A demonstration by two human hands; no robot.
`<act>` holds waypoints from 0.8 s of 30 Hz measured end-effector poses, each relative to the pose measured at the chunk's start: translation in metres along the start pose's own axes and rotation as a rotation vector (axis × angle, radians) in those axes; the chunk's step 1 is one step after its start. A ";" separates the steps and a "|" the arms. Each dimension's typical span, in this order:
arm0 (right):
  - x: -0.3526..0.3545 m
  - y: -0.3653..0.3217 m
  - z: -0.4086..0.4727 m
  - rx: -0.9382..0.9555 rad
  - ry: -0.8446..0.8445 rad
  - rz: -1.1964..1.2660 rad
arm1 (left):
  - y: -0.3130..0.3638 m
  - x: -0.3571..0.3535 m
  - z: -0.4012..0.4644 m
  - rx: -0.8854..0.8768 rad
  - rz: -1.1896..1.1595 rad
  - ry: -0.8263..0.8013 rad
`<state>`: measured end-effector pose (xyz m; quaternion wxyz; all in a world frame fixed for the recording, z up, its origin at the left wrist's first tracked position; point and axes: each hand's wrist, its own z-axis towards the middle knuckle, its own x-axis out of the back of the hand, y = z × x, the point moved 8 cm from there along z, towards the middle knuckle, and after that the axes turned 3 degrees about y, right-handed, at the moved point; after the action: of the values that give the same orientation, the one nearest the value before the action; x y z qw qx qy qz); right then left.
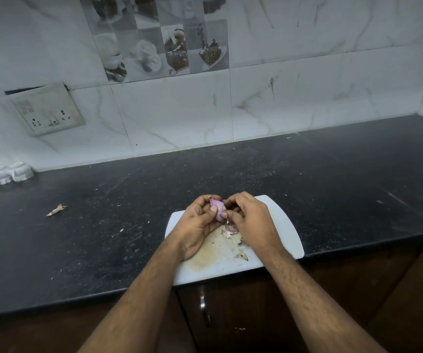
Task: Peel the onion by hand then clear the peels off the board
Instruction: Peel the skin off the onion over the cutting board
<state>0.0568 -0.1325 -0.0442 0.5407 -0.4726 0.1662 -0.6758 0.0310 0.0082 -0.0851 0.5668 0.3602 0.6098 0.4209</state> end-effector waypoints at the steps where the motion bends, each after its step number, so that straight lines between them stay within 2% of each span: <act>1: 0.000 -0.001 0.000 0.012 0.003 -0.014 | 0.000 0.000 0.000 -0.004 0.005 0.000; 14: -0.006 -0.002 0.001 0.098 -0.040 -0.093 | 0.001 0.001 -0.001 -0.021 0.038 0.005; 21: -0.002 -0.008 -0.002 0.067 -0.030 -0.055 | -0.001 0.002 0.000 0.015 0.009 0.053; 24: -0.006 -0.012 -0.002 0.108 -0.078 -0.088 | -0.001 0.003 0.001 0.014 0.005 0.066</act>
<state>0.0479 -0.1237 -0.0385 0.5413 -0.4756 0.0871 -0.6879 0.0314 0.0105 -0.0873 0.5428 0.3516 0.6301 0.4298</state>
